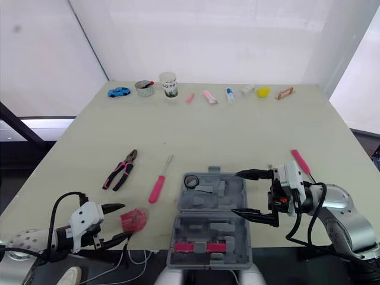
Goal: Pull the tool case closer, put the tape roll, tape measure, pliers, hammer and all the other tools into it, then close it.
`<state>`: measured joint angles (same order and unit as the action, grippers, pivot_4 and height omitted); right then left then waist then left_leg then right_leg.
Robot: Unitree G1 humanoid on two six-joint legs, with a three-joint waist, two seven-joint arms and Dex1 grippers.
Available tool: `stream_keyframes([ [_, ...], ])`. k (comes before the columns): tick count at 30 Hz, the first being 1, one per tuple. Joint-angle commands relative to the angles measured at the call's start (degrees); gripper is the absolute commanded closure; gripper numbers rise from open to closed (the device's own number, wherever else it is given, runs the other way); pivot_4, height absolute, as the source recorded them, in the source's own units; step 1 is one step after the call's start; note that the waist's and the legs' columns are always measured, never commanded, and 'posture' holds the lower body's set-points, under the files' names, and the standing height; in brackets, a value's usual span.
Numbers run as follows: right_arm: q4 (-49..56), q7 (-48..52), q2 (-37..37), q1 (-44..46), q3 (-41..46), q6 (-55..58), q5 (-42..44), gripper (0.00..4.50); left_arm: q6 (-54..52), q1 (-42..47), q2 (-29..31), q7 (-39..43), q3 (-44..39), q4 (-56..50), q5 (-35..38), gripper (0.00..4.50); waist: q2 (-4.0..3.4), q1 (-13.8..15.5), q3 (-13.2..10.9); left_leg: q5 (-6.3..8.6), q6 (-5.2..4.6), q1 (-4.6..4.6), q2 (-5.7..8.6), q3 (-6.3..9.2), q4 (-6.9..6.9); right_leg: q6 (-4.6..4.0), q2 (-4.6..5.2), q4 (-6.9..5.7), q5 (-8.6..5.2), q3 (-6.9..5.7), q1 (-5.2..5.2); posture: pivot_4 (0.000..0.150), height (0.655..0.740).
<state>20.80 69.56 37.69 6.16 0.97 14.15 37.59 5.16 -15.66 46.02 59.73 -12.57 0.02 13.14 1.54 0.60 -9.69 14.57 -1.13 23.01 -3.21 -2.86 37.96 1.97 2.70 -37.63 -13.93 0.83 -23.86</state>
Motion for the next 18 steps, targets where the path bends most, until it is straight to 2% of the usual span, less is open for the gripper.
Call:
stream_keyframes([
  [1, 2.37, -0.18, -0.15, 1.02, 0.28, 0.31, 1.25, 0.0, -0.21, 1.2, 0.32, 1.33, 1.05, 1.42, 0.69, 0.05, -0.01, 0.0, 0.0, 0.0, 0.0, 0.0, 0.0, 0.0, 0.0, 0.0, 0.0, 0.0, 0.0, 0.0, 0.0, 0.15, 0.74],
  [17, 2.83, -1.34, -0.57, 3.15, -0.71, 2.26, 1.07, 0.0, 2.41, 6.15, -2.8, 0.56, 7.76, 8.09, -3.03, 0.05, 0.0, 0.08, 0.01, -0.01, 0.0, -0.03, 0.01, -0.01, 0.08, 0.0, 0.0, -0.1, 0.01, -0.02, 0.06, 0.15, 0.74],
  [18, 2.78, -1.35, -0.61, 3.15, -0.78, 2.25, 0.97, 0.0, 2.16, 6.3, -2.88, 0.46, 7.83, 8.41, -3.05, 0.54, 0.0, 0.13, 0.01, -0.01, 0.0, -0.05, 0.01, -0.01, 0.08, 0.0, 0.0, -0.11, 0.01, -0.01, 0.07, 0.15, 0.74],
])
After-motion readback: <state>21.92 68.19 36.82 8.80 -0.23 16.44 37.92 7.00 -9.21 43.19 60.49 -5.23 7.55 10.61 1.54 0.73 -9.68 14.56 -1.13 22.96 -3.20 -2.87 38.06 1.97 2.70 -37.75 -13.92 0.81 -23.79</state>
